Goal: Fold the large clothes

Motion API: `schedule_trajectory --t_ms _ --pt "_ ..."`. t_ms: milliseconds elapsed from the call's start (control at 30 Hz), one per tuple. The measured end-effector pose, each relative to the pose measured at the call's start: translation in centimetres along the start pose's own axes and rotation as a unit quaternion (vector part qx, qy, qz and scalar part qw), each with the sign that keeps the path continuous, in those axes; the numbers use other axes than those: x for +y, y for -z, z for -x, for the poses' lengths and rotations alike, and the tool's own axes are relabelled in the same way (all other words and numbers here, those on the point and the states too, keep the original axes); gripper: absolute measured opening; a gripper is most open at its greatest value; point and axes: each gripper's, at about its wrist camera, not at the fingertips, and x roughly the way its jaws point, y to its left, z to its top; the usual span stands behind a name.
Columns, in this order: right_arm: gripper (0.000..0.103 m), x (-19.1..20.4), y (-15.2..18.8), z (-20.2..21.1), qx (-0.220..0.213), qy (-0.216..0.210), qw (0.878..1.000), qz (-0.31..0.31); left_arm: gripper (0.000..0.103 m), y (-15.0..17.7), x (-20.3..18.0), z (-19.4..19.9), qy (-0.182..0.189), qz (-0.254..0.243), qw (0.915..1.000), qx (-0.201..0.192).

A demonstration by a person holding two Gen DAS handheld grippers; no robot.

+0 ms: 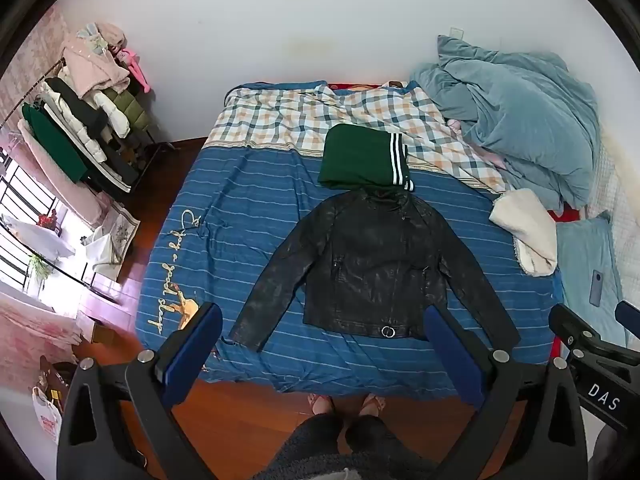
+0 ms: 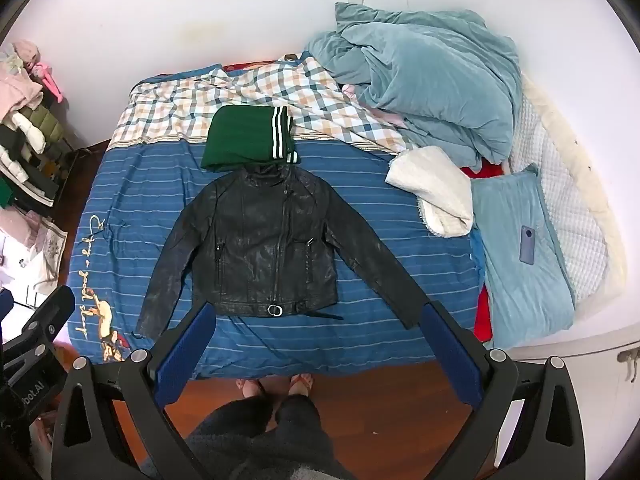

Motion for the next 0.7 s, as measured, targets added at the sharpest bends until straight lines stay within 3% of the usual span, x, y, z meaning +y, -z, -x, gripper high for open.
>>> schedule_trajectory --t_ms 700 --pt "0.103 0.1 1.1 -0.3 -0.001 0.004 1.0 0.0 0.103 0.0 0.1 0.3 0.006 -0.003 1.0 0.005"
